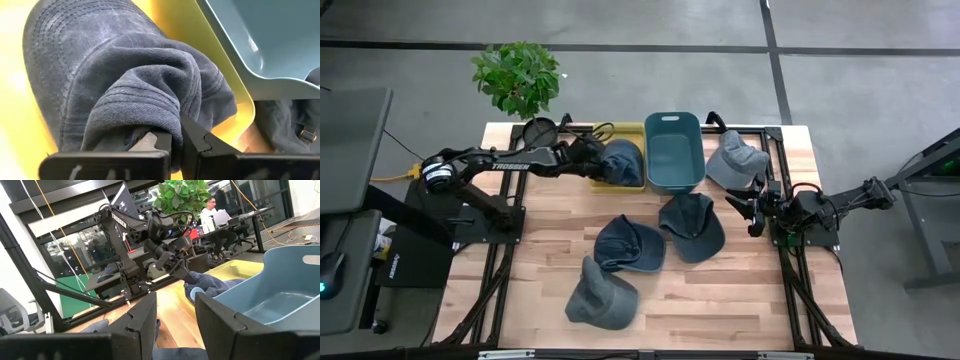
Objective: Pick & Place hat
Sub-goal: Put the left dark blue cap into the yellow bin
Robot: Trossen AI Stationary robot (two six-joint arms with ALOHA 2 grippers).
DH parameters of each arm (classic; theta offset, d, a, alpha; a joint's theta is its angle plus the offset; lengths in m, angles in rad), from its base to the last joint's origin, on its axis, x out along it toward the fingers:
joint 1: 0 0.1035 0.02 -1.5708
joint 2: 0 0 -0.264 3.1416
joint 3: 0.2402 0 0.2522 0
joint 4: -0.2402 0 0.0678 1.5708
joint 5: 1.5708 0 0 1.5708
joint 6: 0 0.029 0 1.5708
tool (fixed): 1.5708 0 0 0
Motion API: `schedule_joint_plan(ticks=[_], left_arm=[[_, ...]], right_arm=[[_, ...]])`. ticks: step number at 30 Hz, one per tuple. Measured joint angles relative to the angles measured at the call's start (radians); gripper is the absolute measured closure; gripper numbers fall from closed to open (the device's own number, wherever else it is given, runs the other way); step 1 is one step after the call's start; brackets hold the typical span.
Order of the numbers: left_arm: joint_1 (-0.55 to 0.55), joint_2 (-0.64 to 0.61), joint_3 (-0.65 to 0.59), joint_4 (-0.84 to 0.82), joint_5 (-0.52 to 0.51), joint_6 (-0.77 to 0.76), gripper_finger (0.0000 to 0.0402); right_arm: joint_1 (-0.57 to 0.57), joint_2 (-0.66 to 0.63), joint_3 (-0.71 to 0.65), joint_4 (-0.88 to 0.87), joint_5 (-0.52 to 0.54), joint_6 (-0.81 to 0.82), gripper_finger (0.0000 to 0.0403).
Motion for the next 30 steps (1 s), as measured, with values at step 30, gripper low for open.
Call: schedule_joint_plan(ticks=[30], left_arm=[[0.000,0.000,0.000,-0.044,0.052,0.111,0.0323]], right_arm=[[0.000,0.000,0.000,-0.014,0.000,0.000,0.0274]])
